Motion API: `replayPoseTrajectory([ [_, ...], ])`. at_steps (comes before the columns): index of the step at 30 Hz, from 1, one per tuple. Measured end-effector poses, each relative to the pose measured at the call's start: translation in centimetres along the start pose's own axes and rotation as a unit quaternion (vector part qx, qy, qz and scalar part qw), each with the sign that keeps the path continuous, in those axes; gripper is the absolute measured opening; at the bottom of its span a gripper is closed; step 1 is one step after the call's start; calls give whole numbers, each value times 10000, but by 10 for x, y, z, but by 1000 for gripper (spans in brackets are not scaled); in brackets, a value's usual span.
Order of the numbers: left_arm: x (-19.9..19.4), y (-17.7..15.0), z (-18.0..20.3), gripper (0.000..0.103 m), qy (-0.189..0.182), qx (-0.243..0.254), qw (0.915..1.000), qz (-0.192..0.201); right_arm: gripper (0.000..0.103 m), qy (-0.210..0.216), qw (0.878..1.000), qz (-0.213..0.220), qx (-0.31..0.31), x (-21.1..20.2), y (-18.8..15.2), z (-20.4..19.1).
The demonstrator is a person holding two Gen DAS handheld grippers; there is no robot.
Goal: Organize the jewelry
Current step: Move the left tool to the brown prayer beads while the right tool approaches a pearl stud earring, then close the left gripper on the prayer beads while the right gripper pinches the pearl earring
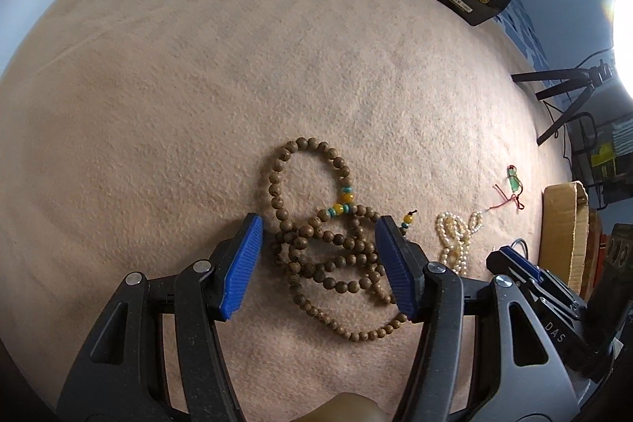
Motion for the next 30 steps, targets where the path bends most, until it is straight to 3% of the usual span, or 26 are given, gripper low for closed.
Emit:
replayPoseTrajectory([
  [10,9,-1,10,71,68,127,9999,18,33,-144,9999,-30,-59,6,5,-1],
  [18,21,-13,36,72,927,991,9905,234,28,-208,9997,-83,-87,14,7,-1],
  [26,22,-12,33,71,916,1054,9898,281,26,-208,9996,-105,-159,12,4,0],
  [30,23,-11,37,63,950,1097,9887,369,13,-432,9985,-127,-296,12,2,-1],
])
Point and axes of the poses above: each gripper's, at about its wrist camera, not at the fingertips, and x roughly the way its jaws point, z to its right, y to its top, the point moved 2 cm from there along x, roughly the way its jaws point
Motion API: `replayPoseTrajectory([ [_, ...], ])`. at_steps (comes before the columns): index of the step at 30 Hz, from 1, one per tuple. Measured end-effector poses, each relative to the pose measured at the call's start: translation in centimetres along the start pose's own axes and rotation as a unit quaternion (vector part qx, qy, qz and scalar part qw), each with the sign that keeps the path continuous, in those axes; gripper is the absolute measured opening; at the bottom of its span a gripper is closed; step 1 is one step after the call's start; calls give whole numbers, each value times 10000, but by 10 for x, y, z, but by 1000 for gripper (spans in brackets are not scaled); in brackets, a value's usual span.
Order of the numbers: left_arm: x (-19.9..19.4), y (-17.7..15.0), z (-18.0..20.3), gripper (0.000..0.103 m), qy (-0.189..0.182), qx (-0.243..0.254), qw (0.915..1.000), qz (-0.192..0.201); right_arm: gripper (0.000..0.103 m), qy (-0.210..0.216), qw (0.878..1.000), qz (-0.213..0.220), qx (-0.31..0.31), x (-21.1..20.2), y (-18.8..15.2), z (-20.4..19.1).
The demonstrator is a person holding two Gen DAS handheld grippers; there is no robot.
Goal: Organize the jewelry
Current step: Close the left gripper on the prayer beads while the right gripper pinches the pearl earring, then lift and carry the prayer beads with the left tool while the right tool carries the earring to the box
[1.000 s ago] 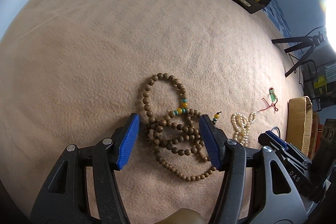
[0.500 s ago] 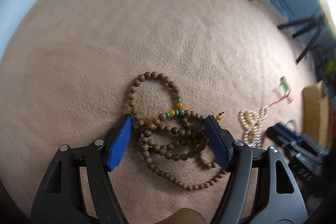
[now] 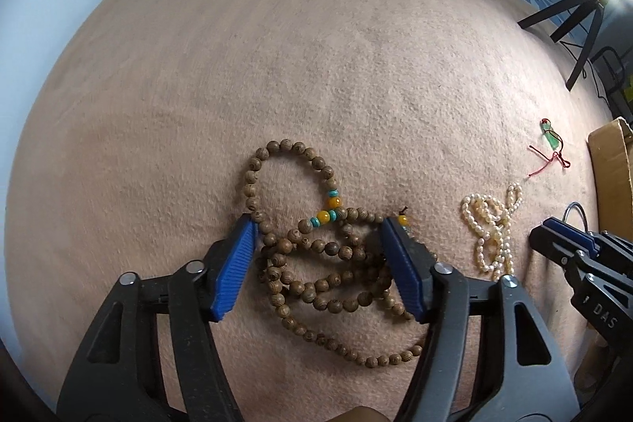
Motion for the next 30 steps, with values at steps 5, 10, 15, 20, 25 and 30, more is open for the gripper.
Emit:
replayPoseTrajectory([
  [5,1,1,2,48,82,124,9998,148,7,-46,10000,33,31,0,-2,1],
  [10,0,5,3,15,-31,182,9997,180,7,-39,9999,138,37,-4,0,-3],
  [15,-7,9,-5,11,-394,-112,9991,131,7,40,9996,277,83,-16,3,1],
  [20,-24,15,-7,11,-661,-237,9972,264,7,155,9988,425,165,-31,2,7],
  [25,-45,20,-2,11,-873,-241,9948,462,7,282,9978,556,218,-44,-2,9],
  [30,-69,21,7,11,-985,-109,9925,721,7,313,9968,686,247,-55,0,10],
])
Point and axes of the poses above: each gripper's, at about its wrist camera, not at the fingertips, and x roughly the way its jaws point, z to its right, y to its top, the point moved 2 cm from there along x, roughly the way its jaws point
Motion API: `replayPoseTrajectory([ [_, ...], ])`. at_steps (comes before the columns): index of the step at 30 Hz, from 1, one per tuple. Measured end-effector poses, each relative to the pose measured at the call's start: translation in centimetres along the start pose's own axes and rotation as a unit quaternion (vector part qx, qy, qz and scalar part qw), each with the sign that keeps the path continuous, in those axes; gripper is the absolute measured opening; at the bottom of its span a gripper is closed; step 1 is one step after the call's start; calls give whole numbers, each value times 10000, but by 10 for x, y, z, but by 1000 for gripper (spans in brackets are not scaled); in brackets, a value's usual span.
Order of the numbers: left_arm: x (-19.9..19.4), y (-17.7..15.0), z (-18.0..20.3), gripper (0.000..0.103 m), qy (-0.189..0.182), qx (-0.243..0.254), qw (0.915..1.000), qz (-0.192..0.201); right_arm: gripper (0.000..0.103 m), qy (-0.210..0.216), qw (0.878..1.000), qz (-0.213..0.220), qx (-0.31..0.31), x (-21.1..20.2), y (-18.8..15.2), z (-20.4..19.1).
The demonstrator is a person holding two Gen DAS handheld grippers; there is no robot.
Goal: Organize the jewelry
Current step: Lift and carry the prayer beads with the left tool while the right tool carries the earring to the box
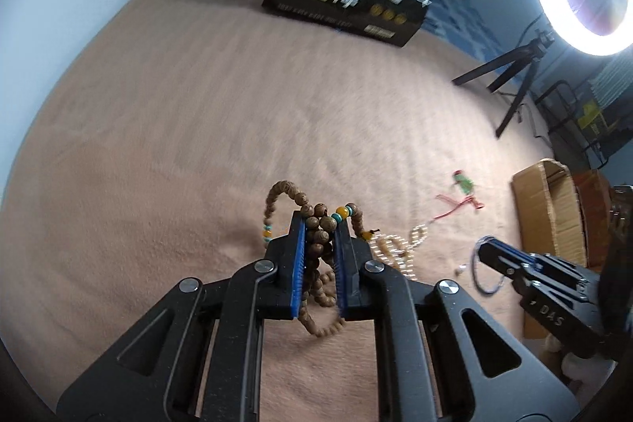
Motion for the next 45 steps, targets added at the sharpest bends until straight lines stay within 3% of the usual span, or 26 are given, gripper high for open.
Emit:
replayPoseTrajectory([
  [10,-48,13,33,11,-411,272,9973,541,7,-48,9994,350,54,-32,5,10],
  [22,-67,17,94,11,-888,573,9914,768,7,-308,9960,778,329,-79,1,55],
  [37,-51,-4,210,11,-1663,1149,9770,676,7,-740,9852,1139,1048,-127,-19,145],
  [45,-39,-16,249,11,-1821,1378,9719,578,7,-853,9809,1163,1306,-136,-29,178],
])
Point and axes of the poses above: each gripper's, at about its wrist camera, not at the fingertips, and x roughly the way its jaws point, z to its right, y to its top, the point moved 2 cm from there along x, roughly the way its jaws point
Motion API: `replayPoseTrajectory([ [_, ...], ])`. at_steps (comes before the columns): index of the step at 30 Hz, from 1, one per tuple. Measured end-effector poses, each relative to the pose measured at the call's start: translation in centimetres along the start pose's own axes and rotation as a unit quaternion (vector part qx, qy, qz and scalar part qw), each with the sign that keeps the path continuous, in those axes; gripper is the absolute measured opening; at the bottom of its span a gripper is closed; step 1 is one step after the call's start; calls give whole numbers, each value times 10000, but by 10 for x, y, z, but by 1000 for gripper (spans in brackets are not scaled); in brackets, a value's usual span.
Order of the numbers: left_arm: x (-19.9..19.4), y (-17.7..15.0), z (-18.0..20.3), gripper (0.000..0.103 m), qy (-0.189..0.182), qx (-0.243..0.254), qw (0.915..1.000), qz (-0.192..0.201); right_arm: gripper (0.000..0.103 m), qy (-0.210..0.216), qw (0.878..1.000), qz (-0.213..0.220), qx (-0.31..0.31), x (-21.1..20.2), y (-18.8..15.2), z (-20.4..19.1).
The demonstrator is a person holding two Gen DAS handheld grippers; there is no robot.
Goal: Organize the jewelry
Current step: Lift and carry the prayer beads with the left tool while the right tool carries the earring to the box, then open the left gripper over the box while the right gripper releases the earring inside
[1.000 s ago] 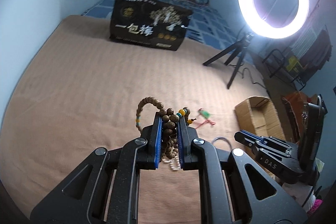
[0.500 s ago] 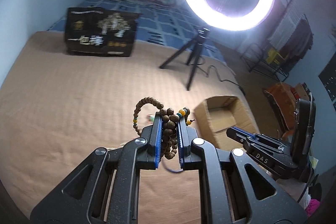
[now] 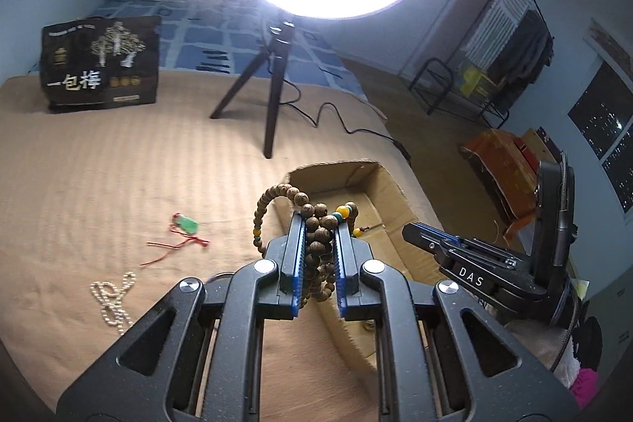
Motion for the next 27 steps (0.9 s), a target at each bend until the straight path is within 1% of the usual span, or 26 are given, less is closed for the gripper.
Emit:
replayPoseTrajectory([
  [7,21,0,18,11,-275,-10,9996,-62,7,-113,9998,-102,107,5,-2,18],
  [12,37,0,24,11,-339,-31,9993,-117,7,-224,9994,-185,165,12,-4,29],
  [18,61,-6,28,11,-559,-39,9978,-366,7,-289,9988,-313,258,21,-7,40],
  [21,69,-10,33,11,-562,19,9975,-439,7,-333,9984,-386,264,25,-9,43],
  [27,78,-17,36,11,-443,142,9973,-560,7,-403,9977,-456,296,29,-12,51],
])
Point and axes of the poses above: each gripper's, at about its wrist camera, not at the fingertips, and x roughly the way its jaws point, z to its right, y to its top, the point moved 2 cm from there along x, roughly the way its jaws point
